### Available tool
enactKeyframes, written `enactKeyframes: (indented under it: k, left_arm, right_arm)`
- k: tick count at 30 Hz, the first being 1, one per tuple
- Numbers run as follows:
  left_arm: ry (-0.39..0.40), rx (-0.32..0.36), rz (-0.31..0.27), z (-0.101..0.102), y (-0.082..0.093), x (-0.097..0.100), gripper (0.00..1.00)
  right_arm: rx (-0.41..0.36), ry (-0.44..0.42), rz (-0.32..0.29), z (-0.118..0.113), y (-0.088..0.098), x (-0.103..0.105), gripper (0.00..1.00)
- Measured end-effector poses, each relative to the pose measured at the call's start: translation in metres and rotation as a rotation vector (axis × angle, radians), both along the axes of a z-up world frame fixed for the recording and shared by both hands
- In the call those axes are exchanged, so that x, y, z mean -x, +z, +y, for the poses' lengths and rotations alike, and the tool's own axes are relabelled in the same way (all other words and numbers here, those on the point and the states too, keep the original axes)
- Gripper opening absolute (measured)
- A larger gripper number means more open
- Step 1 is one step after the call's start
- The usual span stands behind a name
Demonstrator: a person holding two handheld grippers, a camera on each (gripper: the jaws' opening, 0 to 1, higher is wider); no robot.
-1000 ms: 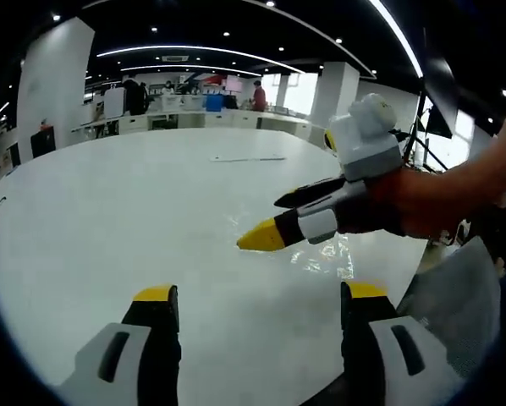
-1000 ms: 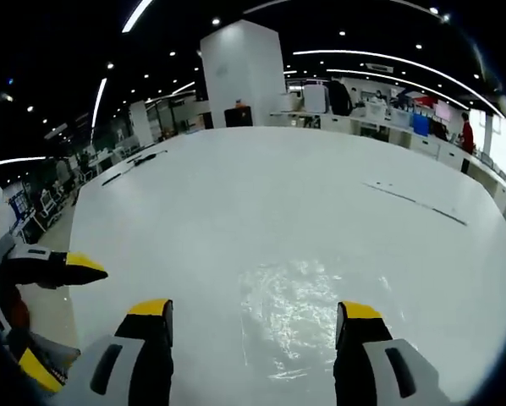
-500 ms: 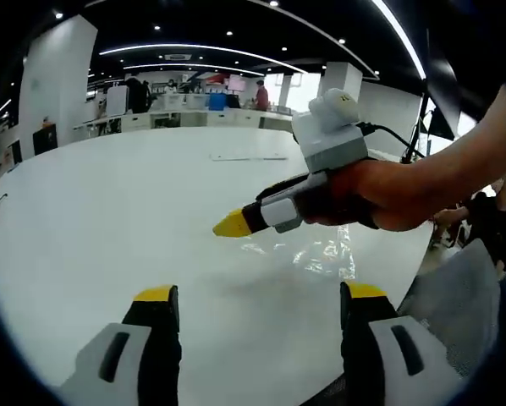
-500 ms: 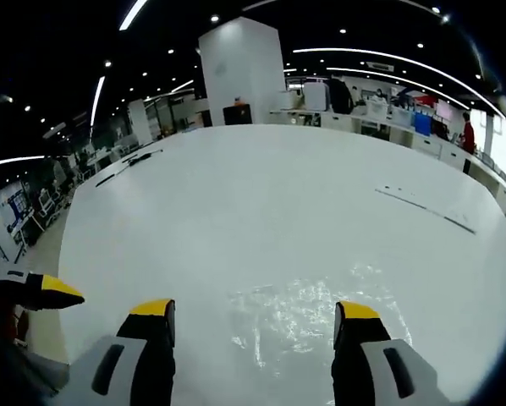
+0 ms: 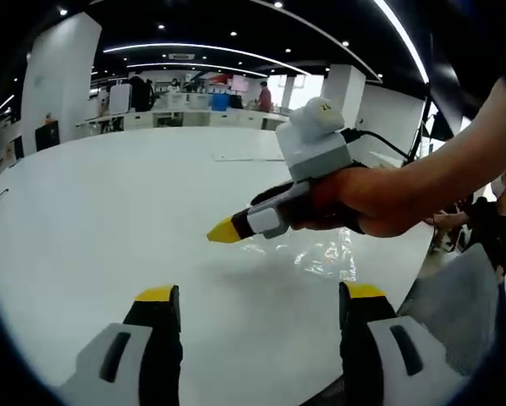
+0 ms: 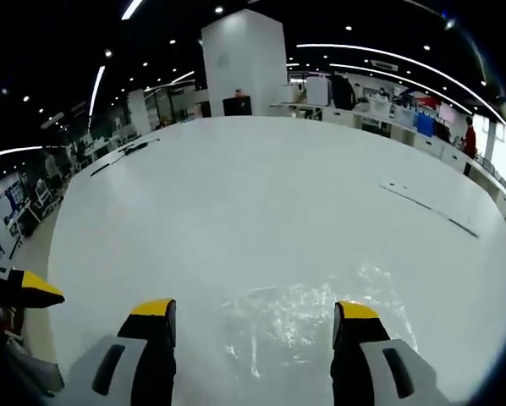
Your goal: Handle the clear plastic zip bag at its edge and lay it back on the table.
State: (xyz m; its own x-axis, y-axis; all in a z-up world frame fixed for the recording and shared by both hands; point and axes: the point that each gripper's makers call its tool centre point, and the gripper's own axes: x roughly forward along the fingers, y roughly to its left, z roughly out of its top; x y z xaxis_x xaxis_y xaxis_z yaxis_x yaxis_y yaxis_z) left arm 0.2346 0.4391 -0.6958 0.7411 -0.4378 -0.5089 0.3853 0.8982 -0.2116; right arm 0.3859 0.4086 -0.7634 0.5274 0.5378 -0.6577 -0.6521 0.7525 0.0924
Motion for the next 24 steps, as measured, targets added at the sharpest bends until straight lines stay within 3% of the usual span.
enactKeyframes:
  k: [17, 24]
  left_arm:
    - [-0.008, 0.019, 0.019, -0.003, 0.0, 0.003, 0.7]
    - [-0.017, 0.018, 0.024, -0.005, -0.002, 0.004, 0.69]
  right_arm:
    - [0.031, -0.058, 0.008, -0.007, -0.007, -0.008, 0.73]
    - [0.073, -0.047, -0.026, -0.007, -0.01, -0.015, 0.68]
